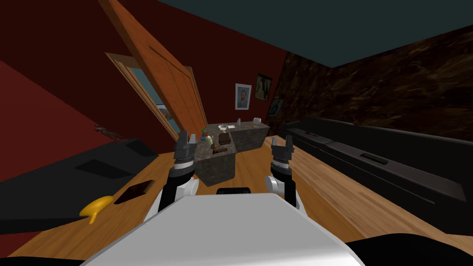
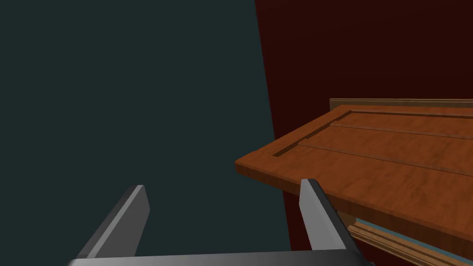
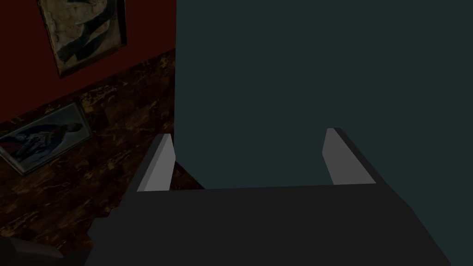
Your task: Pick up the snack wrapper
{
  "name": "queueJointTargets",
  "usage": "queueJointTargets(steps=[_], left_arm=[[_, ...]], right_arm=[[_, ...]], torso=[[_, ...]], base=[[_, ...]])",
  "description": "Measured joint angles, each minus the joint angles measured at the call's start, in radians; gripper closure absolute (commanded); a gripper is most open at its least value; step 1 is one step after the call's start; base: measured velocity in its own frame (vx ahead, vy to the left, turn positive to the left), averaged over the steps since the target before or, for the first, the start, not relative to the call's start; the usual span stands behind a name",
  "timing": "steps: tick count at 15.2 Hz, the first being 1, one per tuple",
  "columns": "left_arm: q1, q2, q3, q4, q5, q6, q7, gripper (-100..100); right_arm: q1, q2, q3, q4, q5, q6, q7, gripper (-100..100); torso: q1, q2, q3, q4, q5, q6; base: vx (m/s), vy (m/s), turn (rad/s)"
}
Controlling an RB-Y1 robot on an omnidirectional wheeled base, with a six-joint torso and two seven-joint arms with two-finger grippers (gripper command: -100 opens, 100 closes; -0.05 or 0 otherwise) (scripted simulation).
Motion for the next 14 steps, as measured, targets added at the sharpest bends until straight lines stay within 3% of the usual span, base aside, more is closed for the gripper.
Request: queueJointTargets(steps=[4, 7, 14], left_arm=[[0.007, 0.067, 0.012, 0.003, 0.016, 0.032, 0.012, -100], [0.005, 0.121, 0.033, 0.008, 0.039, 0.085, 0.031, -100], [0.009, 0.203, 0.073, 0.02, 0.091, 0.219, 0.071, -100]], right_arm=[[0.0, 0.0, 0.0, 0.0, 0.0, 0.0, 0.0, 0], [0.0, 0.0, 0.0, 0.0, 0.0, 0.0, 0.0, 0], [0.0, 0.0, 0.0, 0.0, 0.0, 0.0, 0.0, 0]], torso=[[0.0, 0.0, 0.0, 0.0, 0.0, 0.0], [0.0, 0.0, 0.0, 0.0, 0.0, 0.0], [-0.001, -0.001, 0.0, 0.0, 0.0, 0.0]], base=[[0.002, -0.009, -0.075], [0.004, -0.012, -0.084], [0.008, -0.014, -0.108]])
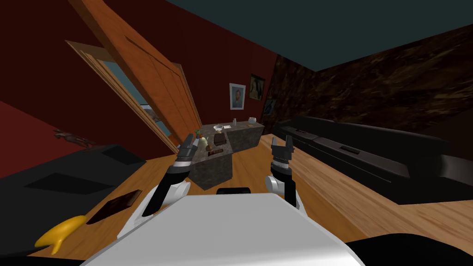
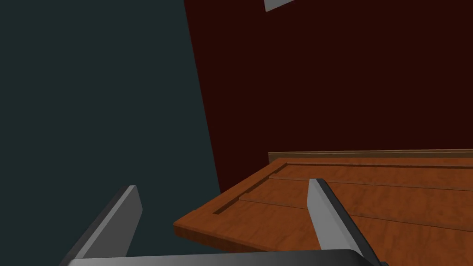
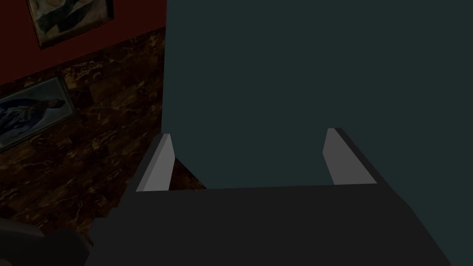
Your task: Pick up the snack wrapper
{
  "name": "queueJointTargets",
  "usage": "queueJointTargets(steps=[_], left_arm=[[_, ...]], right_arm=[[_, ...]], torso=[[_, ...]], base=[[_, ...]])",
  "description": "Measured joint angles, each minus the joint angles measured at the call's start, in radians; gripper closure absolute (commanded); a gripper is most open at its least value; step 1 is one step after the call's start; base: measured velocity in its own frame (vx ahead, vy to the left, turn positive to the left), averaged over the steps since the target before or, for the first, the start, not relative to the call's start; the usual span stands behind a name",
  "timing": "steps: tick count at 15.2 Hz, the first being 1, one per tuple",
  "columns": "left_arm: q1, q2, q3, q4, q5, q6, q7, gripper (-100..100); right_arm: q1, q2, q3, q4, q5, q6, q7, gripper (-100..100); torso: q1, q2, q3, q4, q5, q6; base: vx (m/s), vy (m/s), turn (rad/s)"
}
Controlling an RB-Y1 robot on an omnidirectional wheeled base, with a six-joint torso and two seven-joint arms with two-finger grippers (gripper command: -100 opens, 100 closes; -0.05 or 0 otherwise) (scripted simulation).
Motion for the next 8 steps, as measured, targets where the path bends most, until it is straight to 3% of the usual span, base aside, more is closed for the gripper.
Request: queueJointTargets(steps=[8], left_arm=[[0.013, 0.06, 0.04, 0.015, 0.058, 0.145, 0.045, -100]], right_arm=[[0.0, 0.0, 0.0, 0.0, 0.0, 0.0, 0.0, 0]], torso=[[0.0, 0.0, 0.0, 0.0, 0.0, 0.0]], base=[[0.008, -0.012, -0.084]])
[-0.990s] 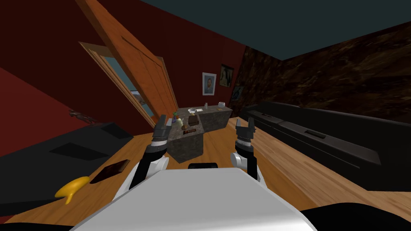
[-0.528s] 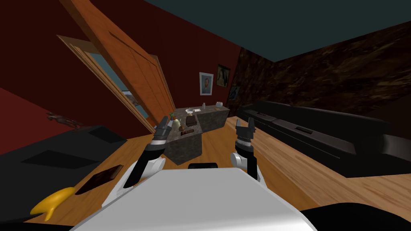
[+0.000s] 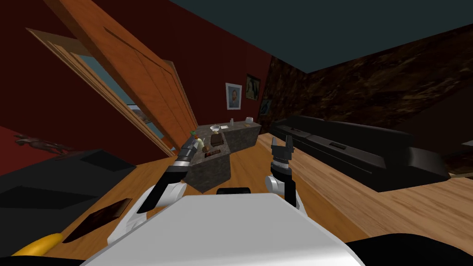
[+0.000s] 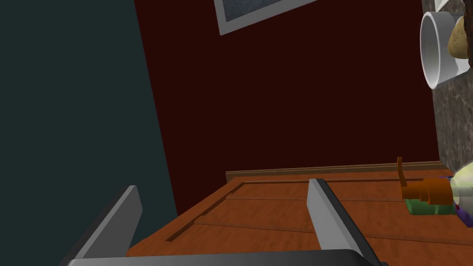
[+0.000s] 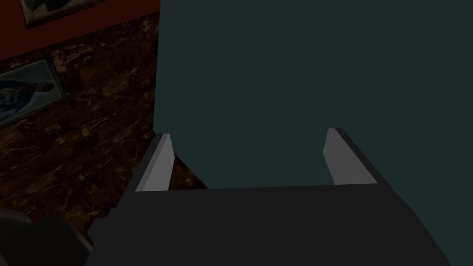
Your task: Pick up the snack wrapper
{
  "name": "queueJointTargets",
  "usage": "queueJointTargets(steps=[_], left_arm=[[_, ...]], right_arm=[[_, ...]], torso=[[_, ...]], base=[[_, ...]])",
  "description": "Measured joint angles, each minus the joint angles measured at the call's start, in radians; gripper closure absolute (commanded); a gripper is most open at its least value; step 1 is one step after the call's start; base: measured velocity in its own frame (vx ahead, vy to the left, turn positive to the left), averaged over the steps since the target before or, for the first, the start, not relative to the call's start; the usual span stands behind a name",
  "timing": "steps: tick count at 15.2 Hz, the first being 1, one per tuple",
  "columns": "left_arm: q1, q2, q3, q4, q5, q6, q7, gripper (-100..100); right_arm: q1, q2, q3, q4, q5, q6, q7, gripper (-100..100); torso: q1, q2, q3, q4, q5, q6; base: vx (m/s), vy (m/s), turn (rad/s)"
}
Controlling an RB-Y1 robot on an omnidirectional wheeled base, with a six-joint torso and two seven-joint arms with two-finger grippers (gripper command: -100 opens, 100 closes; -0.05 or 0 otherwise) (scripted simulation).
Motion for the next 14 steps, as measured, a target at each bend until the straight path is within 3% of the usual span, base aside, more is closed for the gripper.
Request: queueJointTargets(steps=[14], left_arm=[[0.011, 0.085, 0.084, 0.03, 0.106, 0.277, 0.085, -100]], right_arm=[[0.0, 0.0, 0.0, 0.0, 0.0, 0.0, 0.0, 0]], torso=[[0.0, 0.0, 0.0, 0.0, 0.0, 0.0]], base=[[0.011, -0.011, -0.1]])
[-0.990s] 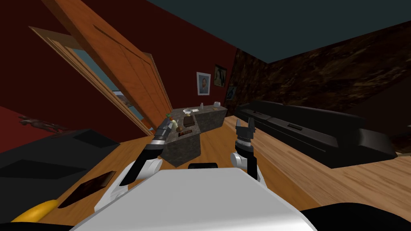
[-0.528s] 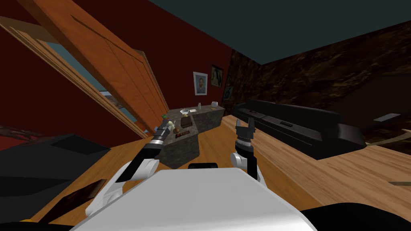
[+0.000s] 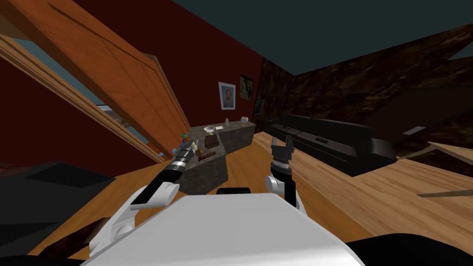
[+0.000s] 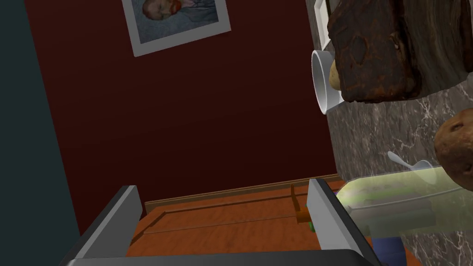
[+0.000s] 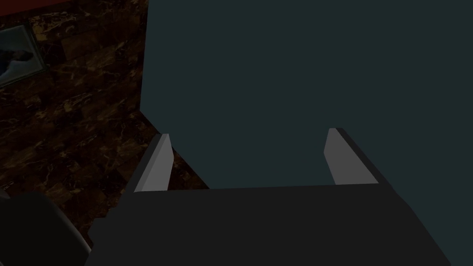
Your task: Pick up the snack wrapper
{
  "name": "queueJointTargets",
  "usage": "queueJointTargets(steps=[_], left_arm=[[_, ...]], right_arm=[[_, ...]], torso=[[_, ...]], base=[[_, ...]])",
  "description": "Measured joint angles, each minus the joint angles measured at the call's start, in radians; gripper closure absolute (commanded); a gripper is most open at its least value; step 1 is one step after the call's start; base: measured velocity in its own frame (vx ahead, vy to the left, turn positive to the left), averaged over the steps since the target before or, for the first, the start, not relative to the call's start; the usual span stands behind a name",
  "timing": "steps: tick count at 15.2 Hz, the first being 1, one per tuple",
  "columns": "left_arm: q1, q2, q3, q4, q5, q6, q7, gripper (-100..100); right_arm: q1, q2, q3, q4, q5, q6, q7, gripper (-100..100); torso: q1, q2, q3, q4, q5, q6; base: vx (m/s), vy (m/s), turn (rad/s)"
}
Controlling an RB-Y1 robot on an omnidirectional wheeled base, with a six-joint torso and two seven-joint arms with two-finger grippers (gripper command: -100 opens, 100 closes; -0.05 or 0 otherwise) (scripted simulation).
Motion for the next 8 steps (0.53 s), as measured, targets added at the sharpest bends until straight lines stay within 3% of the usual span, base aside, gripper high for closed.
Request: queueJointTargets(steps=[8], left_arm=[[0.01, 0.036, 0.048, 0.011, 0.061, 0.156, 0.048, -100]], right_arm=[[0.0, 0.0, 0.0, 0.0, 0.0, 0.0, 0.0, 0]], torso=[[0.0, 0.0, 0.0, 0.0, 0.0, 0.0]], base=[[0.014, -0.01, -0.104]])
